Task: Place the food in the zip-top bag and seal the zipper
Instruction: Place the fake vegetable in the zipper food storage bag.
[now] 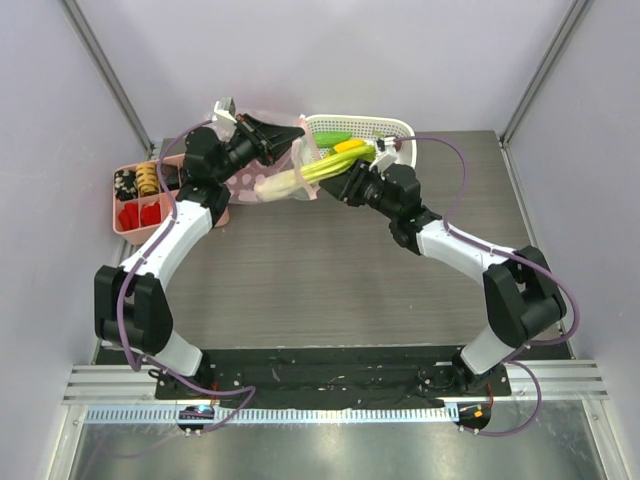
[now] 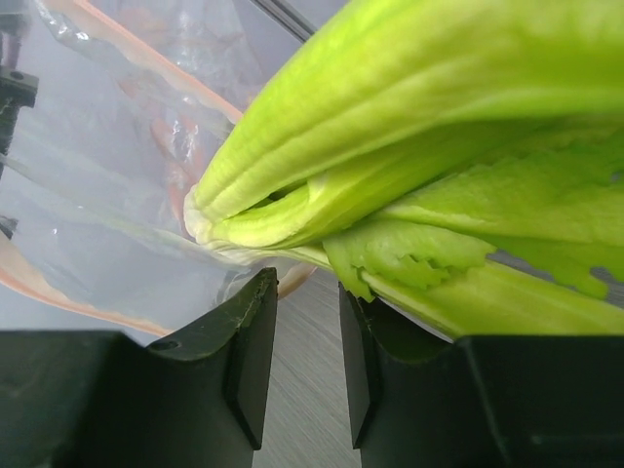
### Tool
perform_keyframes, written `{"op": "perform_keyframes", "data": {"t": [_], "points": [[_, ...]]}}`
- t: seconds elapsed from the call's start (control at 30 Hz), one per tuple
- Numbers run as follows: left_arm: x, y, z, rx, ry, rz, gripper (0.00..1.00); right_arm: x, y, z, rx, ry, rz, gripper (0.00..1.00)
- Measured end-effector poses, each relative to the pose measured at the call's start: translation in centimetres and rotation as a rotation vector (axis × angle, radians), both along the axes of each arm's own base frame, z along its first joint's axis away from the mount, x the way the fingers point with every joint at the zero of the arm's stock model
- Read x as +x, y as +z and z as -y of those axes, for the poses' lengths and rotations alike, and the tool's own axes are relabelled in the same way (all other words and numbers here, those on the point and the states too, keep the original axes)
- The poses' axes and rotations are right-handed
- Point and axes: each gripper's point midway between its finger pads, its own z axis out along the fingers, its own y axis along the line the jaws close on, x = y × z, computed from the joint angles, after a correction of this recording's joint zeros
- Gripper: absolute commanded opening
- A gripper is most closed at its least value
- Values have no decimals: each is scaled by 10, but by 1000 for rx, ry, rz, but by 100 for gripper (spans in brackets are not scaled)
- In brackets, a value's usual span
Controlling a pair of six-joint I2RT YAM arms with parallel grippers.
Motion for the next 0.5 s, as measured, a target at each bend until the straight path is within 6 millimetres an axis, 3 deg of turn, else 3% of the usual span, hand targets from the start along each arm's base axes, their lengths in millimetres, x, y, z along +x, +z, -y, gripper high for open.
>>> {"op": "perform_keyframes", "data": {"t": [0.27, 0.5], "points": [[-3, 3, -1, -1, 0, 5, 0, 3, -4, -9, 44, 28, -35, 1], [-6, 0, -2, 0, 0, -1, 0, 6, -1, -5, 47, 28, -24, 1]]}}
